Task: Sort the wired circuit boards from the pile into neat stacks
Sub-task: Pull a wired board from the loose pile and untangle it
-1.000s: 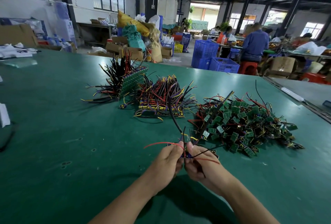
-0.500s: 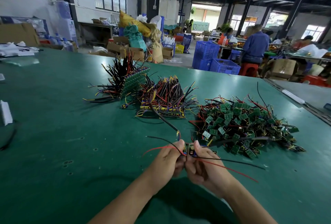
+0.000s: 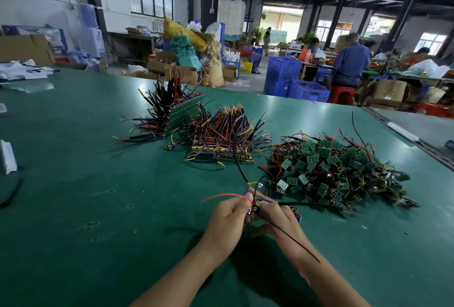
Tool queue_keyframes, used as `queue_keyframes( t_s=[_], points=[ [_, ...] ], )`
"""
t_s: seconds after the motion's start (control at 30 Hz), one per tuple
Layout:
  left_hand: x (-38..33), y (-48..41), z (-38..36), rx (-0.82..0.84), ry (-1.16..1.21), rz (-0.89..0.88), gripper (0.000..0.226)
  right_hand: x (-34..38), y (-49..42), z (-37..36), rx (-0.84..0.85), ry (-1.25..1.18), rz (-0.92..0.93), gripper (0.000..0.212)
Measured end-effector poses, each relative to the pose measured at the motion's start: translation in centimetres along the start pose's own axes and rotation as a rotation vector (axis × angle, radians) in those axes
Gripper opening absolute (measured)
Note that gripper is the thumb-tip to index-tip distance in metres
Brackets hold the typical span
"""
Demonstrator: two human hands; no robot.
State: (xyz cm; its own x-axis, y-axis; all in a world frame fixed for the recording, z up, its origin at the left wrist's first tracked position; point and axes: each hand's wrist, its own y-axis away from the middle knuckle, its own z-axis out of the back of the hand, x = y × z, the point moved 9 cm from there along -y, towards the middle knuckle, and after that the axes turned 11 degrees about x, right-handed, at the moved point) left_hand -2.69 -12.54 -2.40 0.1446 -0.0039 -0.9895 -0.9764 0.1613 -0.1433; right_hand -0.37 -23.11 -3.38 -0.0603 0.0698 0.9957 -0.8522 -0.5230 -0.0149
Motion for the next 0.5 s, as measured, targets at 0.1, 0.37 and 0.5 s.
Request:
queue_keyframes(
  t_s=[0.1,0.37,0.5],
  points=[
    [-0.4,-0.1,0.2,-0.009,-0.148,-0.071,0.040,0.2,0.0,0.6,-0.032,0.044,0.002,0.030],
    [-0.5,0.5,0.5,-0.084,-0.512,-0.114,0.033,-1.2,-0.2,0.2,-0.021,0.046,-0.133,0.036],
    [0.0,0.3,0.4,-0.054,-0.464,-0.039,0.022,-1.1,-0.1,-0.4,0.052,-0.005,-0.149,0.038]
  ],
)
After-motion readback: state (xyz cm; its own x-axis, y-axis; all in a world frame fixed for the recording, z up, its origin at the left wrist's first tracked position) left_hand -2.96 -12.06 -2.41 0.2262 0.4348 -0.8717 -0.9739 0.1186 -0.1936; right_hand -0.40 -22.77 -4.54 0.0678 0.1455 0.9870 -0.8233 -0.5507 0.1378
